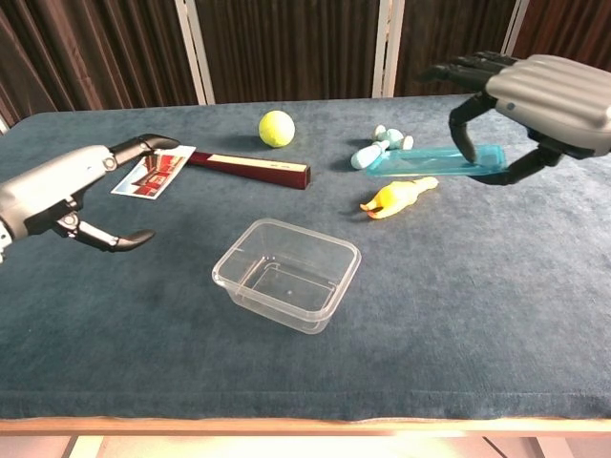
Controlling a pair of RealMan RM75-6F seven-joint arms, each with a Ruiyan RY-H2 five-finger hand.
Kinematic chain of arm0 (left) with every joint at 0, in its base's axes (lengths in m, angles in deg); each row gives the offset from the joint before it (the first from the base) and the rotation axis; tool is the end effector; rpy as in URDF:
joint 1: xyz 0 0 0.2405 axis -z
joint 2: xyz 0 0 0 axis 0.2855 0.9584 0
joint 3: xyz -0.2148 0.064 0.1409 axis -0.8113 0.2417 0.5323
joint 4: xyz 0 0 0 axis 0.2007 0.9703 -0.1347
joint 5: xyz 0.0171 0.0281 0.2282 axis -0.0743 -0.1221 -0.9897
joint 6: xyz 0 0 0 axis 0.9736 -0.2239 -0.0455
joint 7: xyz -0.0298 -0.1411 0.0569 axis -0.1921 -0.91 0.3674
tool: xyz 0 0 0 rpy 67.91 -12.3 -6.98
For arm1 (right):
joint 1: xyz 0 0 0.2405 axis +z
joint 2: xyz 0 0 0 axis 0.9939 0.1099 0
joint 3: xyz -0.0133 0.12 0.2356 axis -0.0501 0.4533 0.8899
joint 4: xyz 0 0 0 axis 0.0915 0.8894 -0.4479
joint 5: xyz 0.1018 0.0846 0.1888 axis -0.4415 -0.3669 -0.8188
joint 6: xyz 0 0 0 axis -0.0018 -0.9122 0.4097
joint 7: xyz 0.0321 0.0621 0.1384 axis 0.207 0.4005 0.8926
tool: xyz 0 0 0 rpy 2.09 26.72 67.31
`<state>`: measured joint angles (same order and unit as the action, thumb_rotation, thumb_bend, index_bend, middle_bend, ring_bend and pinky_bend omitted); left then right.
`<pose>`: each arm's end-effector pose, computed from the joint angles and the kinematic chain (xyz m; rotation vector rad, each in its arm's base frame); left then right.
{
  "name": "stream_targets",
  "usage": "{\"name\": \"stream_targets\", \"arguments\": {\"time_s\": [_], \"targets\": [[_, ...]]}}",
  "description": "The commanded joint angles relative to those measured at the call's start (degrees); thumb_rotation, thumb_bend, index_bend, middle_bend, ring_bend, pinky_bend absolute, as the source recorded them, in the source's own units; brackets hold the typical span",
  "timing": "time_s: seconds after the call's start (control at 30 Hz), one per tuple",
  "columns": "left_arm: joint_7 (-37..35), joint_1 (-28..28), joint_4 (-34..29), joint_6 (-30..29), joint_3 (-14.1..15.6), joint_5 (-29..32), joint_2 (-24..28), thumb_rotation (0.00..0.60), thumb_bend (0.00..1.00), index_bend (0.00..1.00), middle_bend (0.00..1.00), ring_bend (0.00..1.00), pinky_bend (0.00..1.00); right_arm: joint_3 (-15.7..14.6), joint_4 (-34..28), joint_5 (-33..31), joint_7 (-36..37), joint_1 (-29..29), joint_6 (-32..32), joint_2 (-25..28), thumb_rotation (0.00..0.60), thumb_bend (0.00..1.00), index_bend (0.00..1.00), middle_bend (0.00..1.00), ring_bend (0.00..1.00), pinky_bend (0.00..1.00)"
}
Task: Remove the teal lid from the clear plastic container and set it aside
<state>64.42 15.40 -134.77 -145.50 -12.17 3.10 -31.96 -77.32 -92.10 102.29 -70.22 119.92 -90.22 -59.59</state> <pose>-0.2141 0.3209 -0.0227 -1.7703 -1.0423 -1.2395 -0.2175 -0.3542 0.0204 1.9229 -0.3944 1.1176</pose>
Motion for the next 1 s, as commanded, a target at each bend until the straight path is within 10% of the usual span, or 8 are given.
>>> {"name": "stream_targets", "arguments": {"time_s": [0.03, 0.37, 0.6, 1.0], "targets": [[-1.36, -0.78, 0.91, -0.16, -0.11, 0.81, 0.59, 0.600, 0.31, 0.00, 0.00, 0.00, 0.00, -2.28, 7.19, -1.31, 3.11, -2.59, 1.25, -1.97, 0.600, 0.77, 0.75, 0.18, 0.00, 0.00], [-3.92, -1.97, 4.66, 0.42, -0.61, 2.37, -1.01, 0.600, 0.32, 0.00, 0.00, 0.00, 0.00, -4.20, 12.30, 0.01, 3.81, -2.72, 3.39, -7.79, 0.600, 0.71, 0.51, 0.18, 0.00, 0.00], [-3.74, -3.32, 4.15, -0.24, -0.04, 2.15, 0.82, 0.600, 0.32, 0.00, 0.00, 0.00, 0.00, -6.01, 3.20, 0.21, 1.26, -2.94, 6.37, -3.73, 0.600, 0.23, 0.03, 0.02, 0.00, 0.00], [5.47, -10.00, -9.14, -4.87, 4.51, 1.32, 14.94, 0.600, 0.32, 0.00, 0.00, 0.00, 0.00, -8.43, -24.27, -6.89, -7.39, -7.02, 11.16, 16.16, 0.600, 0.09, 0.00, 0.00, 0.00, 0.00]]}}
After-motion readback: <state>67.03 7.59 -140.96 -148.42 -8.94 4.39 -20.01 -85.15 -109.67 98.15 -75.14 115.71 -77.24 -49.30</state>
